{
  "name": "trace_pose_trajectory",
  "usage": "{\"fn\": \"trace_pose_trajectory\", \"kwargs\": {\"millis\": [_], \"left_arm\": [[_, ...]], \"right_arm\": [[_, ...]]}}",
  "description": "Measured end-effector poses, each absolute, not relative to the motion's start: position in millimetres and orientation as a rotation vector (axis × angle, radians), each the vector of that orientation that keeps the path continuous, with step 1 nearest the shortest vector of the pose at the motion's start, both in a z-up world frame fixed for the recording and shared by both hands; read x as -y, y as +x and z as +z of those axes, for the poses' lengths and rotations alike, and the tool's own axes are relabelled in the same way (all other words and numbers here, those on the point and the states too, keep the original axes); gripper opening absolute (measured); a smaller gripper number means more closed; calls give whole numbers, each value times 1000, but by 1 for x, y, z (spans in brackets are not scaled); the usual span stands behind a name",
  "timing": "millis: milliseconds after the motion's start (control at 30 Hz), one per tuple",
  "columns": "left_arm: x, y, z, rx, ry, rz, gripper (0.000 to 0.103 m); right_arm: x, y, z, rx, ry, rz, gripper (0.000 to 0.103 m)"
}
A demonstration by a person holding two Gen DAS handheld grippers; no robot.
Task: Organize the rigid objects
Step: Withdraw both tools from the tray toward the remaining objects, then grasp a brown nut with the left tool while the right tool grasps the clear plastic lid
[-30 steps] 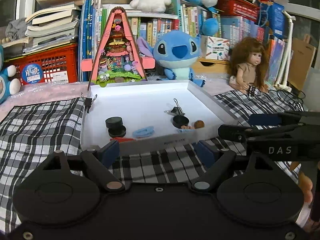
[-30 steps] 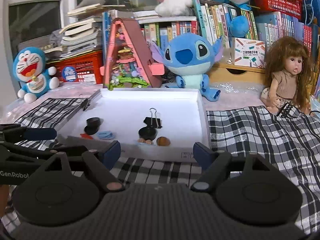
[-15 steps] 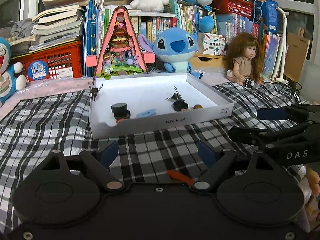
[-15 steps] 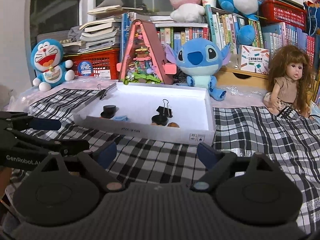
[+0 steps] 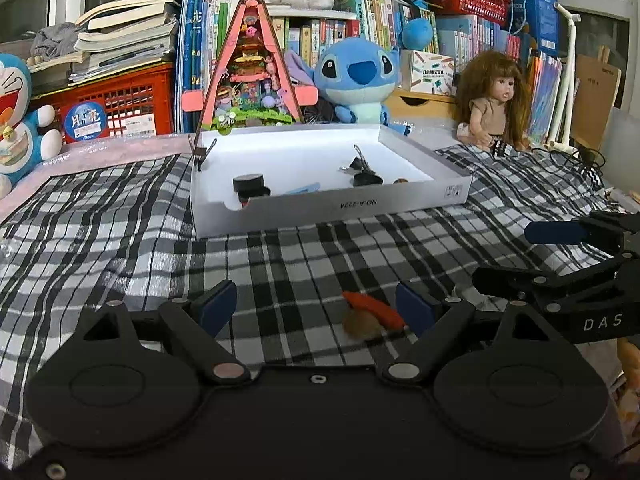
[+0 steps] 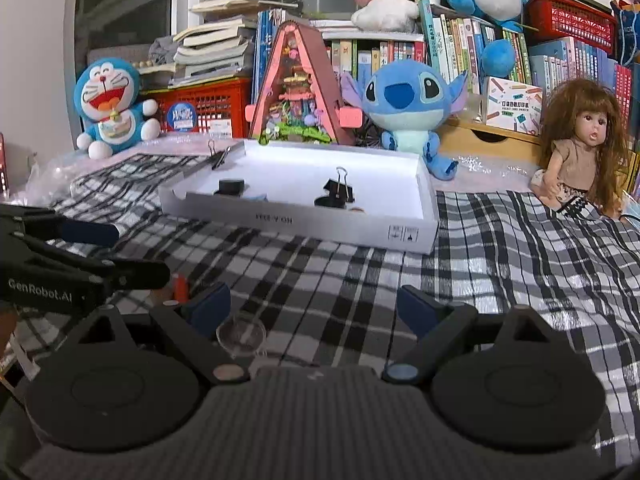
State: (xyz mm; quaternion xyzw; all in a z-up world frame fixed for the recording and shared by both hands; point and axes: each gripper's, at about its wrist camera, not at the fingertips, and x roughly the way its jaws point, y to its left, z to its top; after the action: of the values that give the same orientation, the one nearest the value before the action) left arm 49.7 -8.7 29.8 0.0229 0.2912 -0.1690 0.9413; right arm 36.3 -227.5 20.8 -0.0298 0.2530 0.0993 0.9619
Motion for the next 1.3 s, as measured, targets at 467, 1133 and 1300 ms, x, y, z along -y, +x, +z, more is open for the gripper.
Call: {"fn": "trace_pose_trajectory", "kwargs": {"millis": [467, 1133, 1300], "left_arm": [[3, 41, 13, -634, 30, -348, 79], [24, 39, 10, -605, 87, -385, 20], [25, 37, 12, -602, 82, -391, 20]], "right_arm": [[213, 25, 4, -527, -146, 243, 94], [200, 24, -1, -544, -130, 319, 49], [204, 25, 1, -549, -90, 319, 32]]}}
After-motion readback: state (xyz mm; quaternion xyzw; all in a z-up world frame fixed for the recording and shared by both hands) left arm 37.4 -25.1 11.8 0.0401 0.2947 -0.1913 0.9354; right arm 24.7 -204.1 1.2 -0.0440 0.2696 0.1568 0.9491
